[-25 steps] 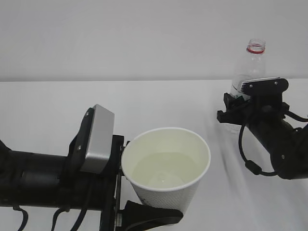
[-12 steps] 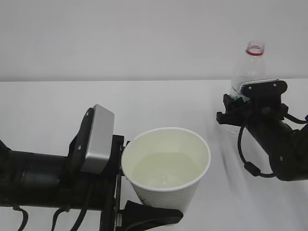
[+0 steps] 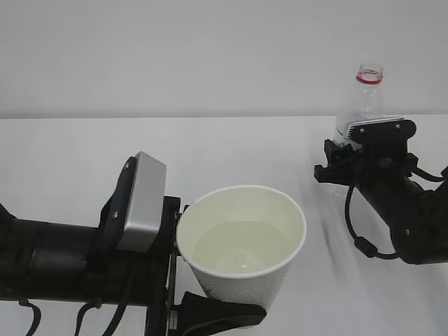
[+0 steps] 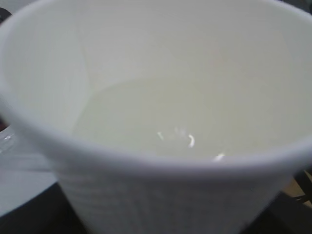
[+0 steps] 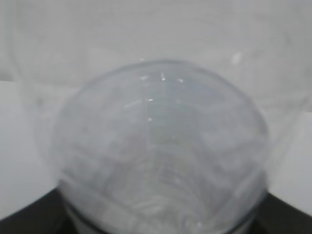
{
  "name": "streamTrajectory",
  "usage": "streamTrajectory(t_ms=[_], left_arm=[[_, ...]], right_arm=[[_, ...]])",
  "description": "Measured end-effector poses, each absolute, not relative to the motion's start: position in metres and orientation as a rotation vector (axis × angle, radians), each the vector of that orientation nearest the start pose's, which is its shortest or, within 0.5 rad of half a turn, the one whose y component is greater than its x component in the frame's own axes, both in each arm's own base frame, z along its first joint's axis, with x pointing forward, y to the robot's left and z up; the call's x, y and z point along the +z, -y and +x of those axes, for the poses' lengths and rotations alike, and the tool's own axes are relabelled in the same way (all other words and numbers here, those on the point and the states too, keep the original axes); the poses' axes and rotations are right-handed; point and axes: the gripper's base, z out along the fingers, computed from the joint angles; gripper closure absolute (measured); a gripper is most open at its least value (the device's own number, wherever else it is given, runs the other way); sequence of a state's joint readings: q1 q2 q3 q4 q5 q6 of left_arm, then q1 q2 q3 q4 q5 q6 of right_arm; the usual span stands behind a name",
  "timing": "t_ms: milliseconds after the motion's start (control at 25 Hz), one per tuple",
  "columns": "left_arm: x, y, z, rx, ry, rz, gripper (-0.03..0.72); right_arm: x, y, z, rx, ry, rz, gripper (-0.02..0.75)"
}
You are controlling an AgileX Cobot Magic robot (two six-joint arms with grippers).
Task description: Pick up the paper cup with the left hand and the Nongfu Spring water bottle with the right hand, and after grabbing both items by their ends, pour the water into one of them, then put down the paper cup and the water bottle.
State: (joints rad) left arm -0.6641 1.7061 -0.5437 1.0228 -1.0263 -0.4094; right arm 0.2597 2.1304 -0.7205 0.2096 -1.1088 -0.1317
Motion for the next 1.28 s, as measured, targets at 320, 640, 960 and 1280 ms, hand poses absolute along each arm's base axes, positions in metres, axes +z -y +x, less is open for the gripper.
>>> streamTrajectory(t_ms=[320, 640, 960, 1280], left_arm=[[0.165, 0.221, 0.174, -1.033, -1.4, 1.356, 0.151], [0.165, 0.221, 0.174, -1.032, -1.401, 1.354, 0.152], [0.166, 0.221, 0.175, -1.031, -1.406, 1.341, 0.152], [0.166, 0.221, 0.175, -1.031, -1.406, 1.339, 0.152]], right_arm=[[0.086, -0.074, 0.346, -0.006, -1.77, -0.126, 0.153], [0.088, -0.074, 0.347, 0.0, -1.754, -0.117, 0.13], [0.086, -0.074, 0.345, 0.005, -1.76, -0.111, 0.129], [0.09, -0.074, 0.337, 0.058, -1.77, -0.091, 0.129]])
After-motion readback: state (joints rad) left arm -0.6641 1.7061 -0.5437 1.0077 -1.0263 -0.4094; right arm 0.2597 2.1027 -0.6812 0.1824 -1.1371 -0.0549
